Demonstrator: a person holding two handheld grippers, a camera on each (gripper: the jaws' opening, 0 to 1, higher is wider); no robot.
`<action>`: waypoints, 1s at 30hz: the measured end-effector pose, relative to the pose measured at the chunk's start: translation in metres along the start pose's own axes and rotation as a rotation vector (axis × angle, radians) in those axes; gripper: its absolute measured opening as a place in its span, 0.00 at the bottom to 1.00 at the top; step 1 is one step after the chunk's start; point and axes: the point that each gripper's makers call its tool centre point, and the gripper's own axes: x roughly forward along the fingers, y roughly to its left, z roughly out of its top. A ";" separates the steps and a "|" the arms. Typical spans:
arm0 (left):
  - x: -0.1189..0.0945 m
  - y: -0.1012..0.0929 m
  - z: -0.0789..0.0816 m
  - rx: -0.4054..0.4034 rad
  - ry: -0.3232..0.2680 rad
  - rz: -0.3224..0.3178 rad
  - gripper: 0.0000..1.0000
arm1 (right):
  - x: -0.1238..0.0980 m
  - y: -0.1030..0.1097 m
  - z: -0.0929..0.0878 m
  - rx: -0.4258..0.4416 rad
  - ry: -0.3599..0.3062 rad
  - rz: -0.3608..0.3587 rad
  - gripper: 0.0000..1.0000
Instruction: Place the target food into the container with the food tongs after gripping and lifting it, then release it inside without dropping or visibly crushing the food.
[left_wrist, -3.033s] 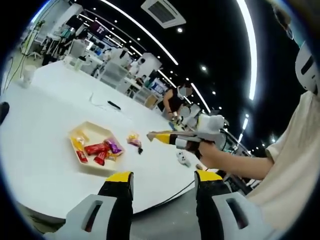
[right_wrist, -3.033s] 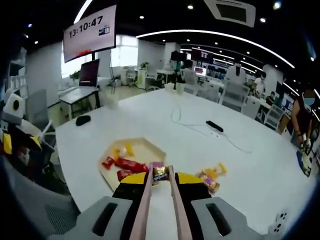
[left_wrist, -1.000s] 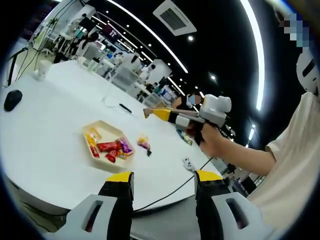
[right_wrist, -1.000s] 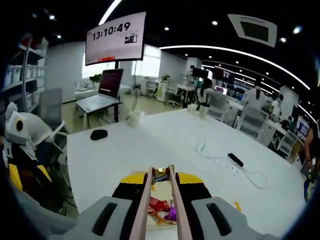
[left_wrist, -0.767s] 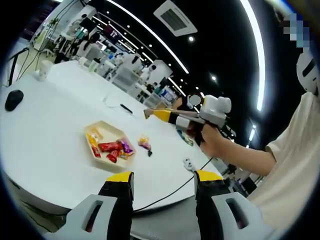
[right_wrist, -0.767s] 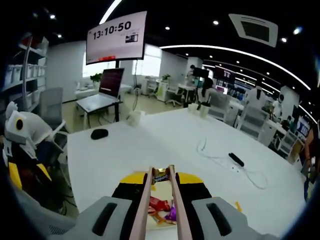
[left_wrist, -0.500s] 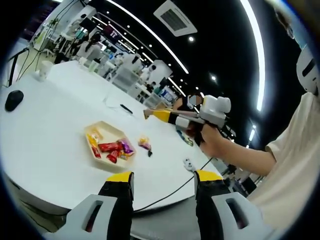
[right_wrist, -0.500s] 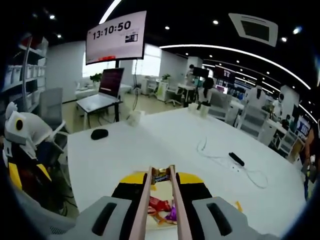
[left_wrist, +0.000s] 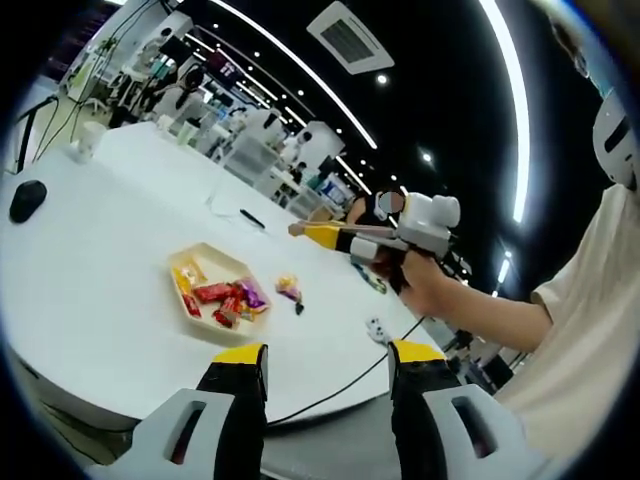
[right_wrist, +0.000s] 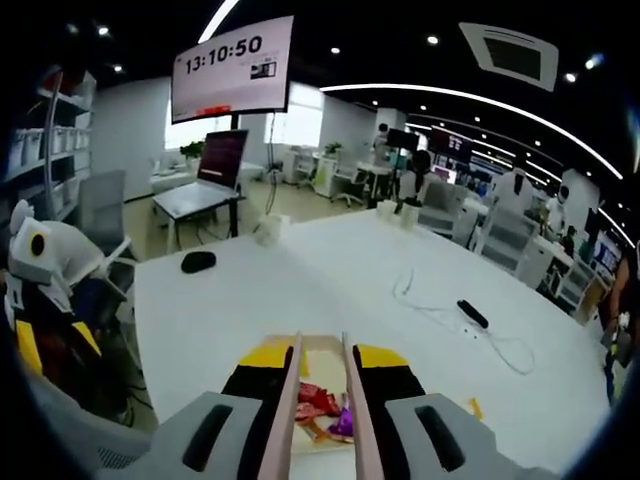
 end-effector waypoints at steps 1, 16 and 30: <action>0.000 0.000 -0.001 0.001 0.002 0.000 0.47 | -0.002 -0.004 -0.001 0.012 0.000 -0.012 0.24; 0.000 0.000 0.000 0.009 0.007 -0.006 0.47 | -0.052 -0.079 -0.034 0.238 -0.016 -0.214 0.26; 0.004 -0.009 -0.004 0.031 0.039 -0.024 0.47 | -0.110 -0.129 -0.078 0.413 -0.037 -0.375 0.27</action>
